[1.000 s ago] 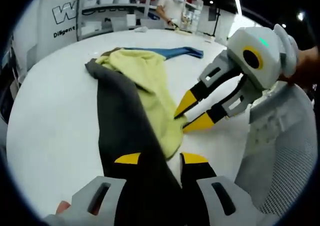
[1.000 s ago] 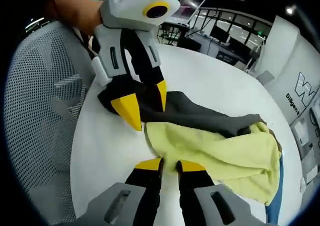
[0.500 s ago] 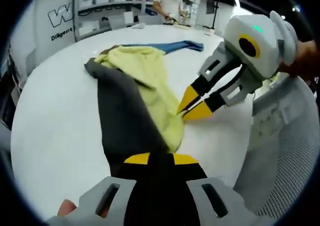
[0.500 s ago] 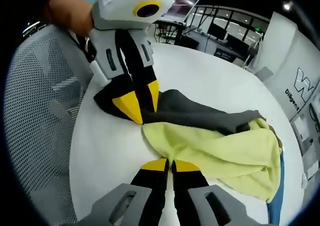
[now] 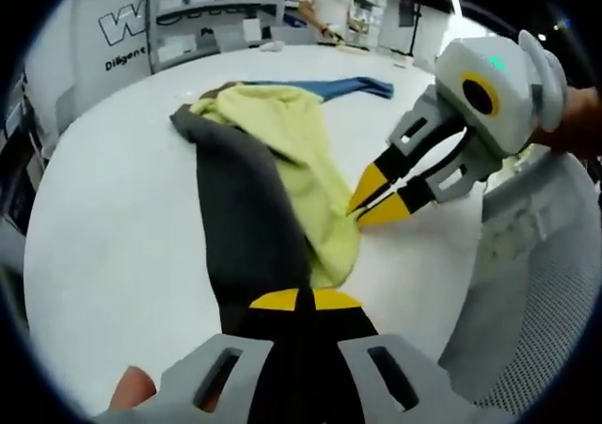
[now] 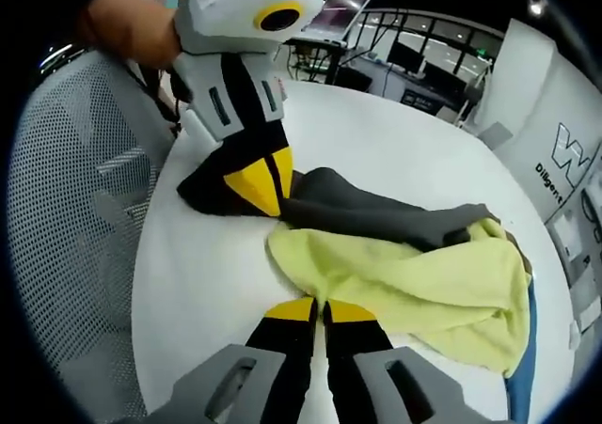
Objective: Fold the garment on the visible template until the final outline fits inside the template.
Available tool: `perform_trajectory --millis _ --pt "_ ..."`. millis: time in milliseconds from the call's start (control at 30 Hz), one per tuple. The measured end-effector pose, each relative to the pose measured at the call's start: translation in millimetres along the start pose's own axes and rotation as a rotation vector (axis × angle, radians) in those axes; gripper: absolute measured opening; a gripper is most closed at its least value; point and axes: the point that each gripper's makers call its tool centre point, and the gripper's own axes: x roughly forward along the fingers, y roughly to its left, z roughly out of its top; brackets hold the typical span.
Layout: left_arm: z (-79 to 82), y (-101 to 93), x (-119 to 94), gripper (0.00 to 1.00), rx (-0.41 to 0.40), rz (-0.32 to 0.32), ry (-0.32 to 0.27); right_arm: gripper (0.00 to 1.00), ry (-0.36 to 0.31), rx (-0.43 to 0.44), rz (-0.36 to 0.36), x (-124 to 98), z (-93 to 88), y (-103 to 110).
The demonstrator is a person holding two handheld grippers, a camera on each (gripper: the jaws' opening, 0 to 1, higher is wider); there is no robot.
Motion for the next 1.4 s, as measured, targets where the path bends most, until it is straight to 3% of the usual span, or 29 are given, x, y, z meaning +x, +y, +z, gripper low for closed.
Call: perform_trajectory --millis 233,333,400,500,767,1133,1400 --pt "2.9 13.1 -13.4 0.0 -0.022 0.018 -0.019 0.0 0.005 -0.004 0.001 0.0 -0.1 0.1" --pt "-0.6 1.5 -15.2 0.0 -0.011 -0.058 -0.007 0.0 0.007 -0.005 0.001 0.1 -0.2 -0.1" --pt "-6.6 2.4 -15.0 0.0 0.007 -0.045 0.016 0.0 0.008 -0.006 0.0 -0.1 -0.1 -0.1" --pt "-7.8 -0.3 -16.5 0.0 -0.008 -0.06 0.004 0.0 0.007 -0.006 0.0 -0.1 -0.1 -0.1" --pt "6.5 14.0 -27.9 0.05 -0.034 -0.021 -0.052 0.0 0.008 -0.004 -0.001 -0.4 -0.4 -0.1" --pt "10.7 53.0 -15.4 0.21 -0.042 0.111 -0.04 0.0 0.008 -0.001 -0.002 0.2 -0.5 -0.6" --pt "0.0 48.6 4.9 0.17 -0.061 0.019 0.014 0.0 0.008 0.001 -0.002 0.1 -0.5 -0.3"
